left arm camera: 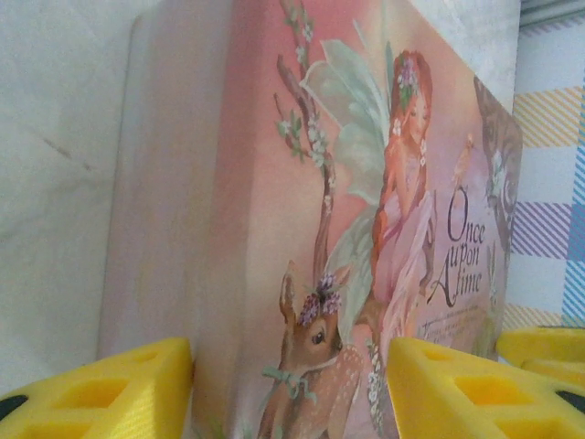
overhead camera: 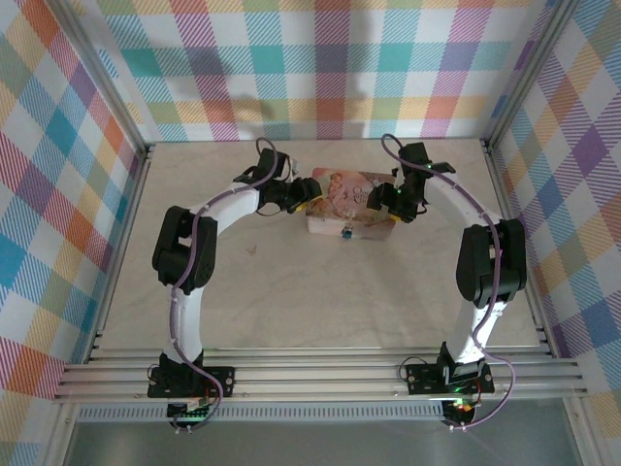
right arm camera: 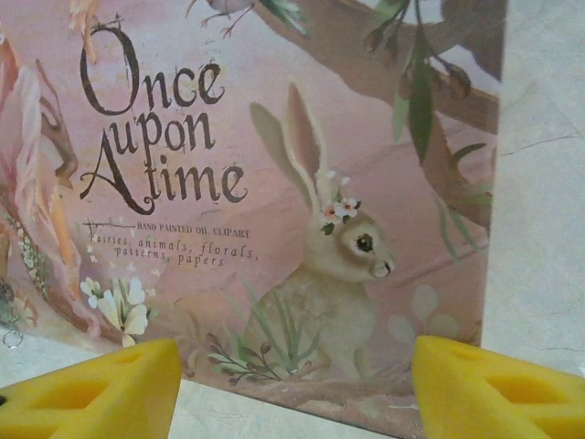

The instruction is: Unlock the padlock with the key

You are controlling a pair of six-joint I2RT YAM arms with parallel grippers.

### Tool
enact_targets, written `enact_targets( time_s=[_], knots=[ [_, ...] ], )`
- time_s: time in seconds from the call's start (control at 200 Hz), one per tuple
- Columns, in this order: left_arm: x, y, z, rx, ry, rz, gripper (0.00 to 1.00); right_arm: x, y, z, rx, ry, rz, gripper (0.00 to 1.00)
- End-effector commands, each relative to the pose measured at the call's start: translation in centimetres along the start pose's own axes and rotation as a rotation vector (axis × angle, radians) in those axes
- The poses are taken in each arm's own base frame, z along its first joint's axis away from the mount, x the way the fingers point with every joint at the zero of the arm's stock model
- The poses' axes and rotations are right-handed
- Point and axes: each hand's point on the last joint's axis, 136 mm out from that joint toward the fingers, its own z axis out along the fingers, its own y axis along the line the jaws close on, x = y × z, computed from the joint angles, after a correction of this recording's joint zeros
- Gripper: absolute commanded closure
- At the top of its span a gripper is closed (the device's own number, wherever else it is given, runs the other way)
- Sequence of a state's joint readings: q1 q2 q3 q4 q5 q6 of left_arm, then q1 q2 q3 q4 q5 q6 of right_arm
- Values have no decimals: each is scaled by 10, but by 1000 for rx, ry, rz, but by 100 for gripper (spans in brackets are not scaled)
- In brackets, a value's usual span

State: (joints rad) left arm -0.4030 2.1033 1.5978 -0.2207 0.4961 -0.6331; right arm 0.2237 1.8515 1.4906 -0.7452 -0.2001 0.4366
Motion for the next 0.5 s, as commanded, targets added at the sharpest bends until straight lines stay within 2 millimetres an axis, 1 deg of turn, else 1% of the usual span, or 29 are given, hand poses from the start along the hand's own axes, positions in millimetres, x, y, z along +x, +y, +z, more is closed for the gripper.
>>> enact_targets(
  time_s=[0.0,0.125,0.22,0.235,0.265,0.355,0.495],
  knots=[
    [21,-23,16,43,72,19,42,21,13,20,-70,102,1,32],
    [18,-18,17,18,60,20,40,16,13,18,-51,104,-17,31],
    [13,-19,12,-5,34,48,37,11,14,11,-40,87,-35,31],
    [16,-16,10,-23,46,44,37,10,15,9,-38,81,-38,31],
    [16,-17,6,-34,45,53,36,8,15,6,-36,72,-43,31],
    [11,-18,-8,-77,35,93,34,3,19,-6,-35,36,-58,30],
    [0,-17,-40,-167,-2,150,33,-1,26,-26,-48,-18,-64,30]
  ],
)
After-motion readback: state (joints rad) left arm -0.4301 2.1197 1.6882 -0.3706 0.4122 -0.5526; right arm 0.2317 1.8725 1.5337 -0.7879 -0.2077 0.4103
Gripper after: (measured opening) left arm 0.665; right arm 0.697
